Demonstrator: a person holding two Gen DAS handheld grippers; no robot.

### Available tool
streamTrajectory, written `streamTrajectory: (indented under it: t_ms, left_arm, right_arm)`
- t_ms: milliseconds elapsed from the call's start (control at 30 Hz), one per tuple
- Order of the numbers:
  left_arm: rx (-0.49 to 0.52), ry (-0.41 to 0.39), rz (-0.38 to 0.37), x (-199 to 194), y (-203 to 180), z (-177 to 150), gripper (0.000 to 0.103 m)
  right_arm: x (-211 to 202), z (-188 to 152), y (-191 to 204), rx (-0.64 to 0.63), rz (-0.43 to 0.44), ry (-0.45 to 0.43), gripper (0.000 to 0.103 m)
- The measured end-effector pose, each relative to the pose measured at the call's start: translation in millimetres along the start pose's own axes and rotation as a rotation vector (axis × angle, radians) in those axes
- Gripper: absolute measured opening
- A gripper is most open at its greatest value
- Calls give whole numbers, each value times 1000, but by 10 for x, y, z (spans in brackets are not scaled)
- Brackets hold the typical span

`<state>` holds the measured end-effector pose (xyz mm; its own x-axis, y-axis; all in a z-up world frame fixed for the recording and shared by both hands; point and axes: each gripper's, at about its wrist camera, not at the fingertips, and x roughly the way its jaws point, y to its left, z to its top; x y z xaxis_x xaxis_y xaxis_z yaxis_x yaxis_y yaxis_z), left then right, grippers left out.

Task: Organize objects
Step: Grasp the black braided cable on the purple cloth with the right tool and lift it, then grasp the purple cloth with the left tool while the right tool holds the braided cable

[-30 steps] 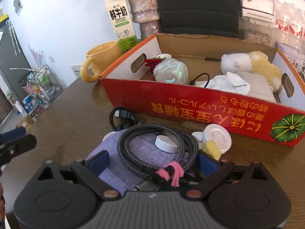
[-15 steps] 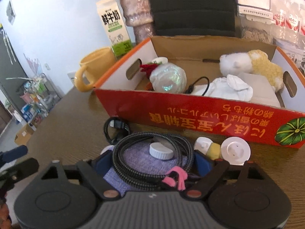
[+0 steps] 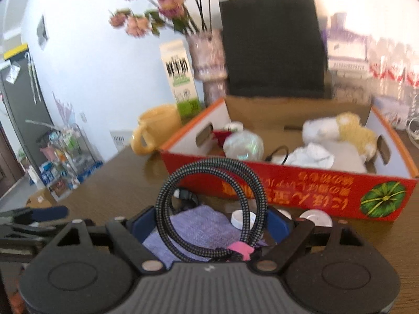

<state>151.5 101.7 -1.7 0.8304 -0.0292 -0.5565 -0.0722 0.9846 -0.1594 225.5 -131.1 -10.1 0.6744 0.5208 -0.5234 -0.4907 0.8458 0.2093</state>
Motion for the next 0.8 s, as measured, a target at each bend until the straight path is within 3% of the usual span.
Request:
streamTrajectory:
  t_ms: [333, 567, 800]
  left_arm:
    - [70, 67, -89, 240, -522, -26, 103]
    - [87, 144, -156, 532, -810, -57, 103]
    - [111, 172, -155, 670, -963, -93, 103]
  right_arm:
    - [-584, -140, -292, 61, -18, -138, 87]
    - [-609, -276, -525, 64, -64, -132, 87]
    - [-547, -404, -638, 74, -69, -138, 87]
